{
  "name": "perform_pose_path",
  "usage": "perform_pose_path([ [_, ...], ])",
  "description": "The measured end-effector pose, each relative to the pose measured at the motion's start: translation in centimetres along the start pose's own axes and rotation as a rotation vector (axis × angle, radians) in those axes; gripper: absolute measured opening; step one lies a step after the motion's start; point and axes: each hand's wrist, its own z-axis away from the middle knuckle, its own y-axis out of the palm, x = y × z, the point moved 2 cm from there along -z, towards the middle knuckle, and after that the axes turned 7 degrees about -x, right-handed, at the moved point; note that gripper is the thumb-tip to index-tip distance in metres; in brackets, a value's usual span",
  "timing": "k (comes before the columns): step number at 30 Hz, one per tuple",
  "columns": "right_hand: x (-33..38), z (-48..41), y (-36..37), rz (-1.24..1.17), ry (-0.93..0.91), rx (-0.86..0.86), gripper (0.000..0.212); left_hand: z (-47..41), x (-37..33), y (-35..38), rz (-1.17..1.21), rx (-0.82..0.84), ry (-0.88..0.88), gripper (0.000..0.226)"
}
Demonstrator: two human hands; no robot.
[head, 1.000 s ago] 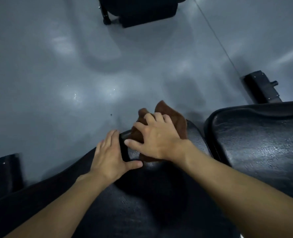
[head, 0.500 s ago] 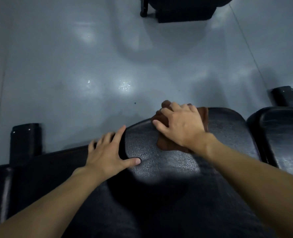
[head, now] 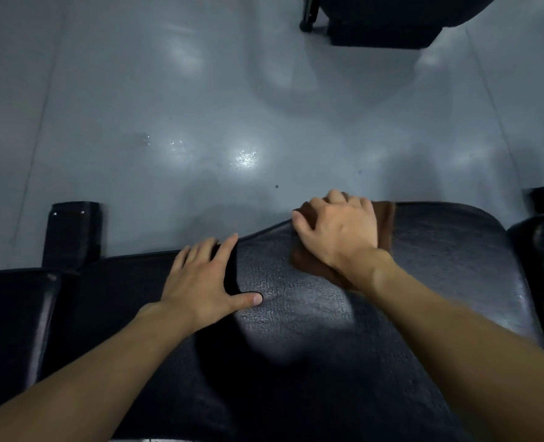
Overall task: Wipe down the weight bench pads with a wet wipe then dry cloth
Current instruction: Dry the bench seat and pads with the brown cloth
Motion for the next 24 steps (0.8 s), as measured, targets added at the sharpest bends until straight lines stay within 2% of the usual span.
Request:
perform_pose_path([
  [2,1.2,0.0,0.3,0.000,-0.135,0.027,0.060,0.7,1.3,0.0,-0.013,0.014,-0.033,0.115],
  [4,-1.0,0.0,0.1,0.020,-0.191,0.022,0.063,1.3,2.8,-0.1,-0.015,0.041,-0.086,0.114],
  [8,-4.1,0.2,-0.2,0.060,-0.032,-0.021,0.063,2.3,5.3,-0.4,0.001,0.070,-0.138,0.114],
  [11,-0.7,0.2,0.3,0.087,0.062,-0.019,0.067,2.4,5.6,0.0,0.021,0.063,-0.125,0.113],
  [13,1.9,0.4,0.3,0.082,0.053,-0.006,0.069,2.4,5.7,0.2,0.036,0.053,-0.117,0.112],
  [15,5.4,0.8,0.7,0.060,-0.011,0.030,0.070,2.6,5.9,0.4,0.056,0.032,-0.108,0.112],
  [19,12.2,2.3,2.1,0.016,-0.256,0.115,0.068,3.1,6.8,0.5,0.052,-0.008,-0.095,0.111],
  [22,9.3,2.1,1.7,0.007,-0.331,0.103,0.067,4.0,9.2,0.3,0.030,0.008,-0.139,0.113],
  [24,6.6,1.6,1.4,0.037,-0.231,0.061,0.068,4.8,11.3,0.2,0.041,0.018,-0.200,0.115],
])
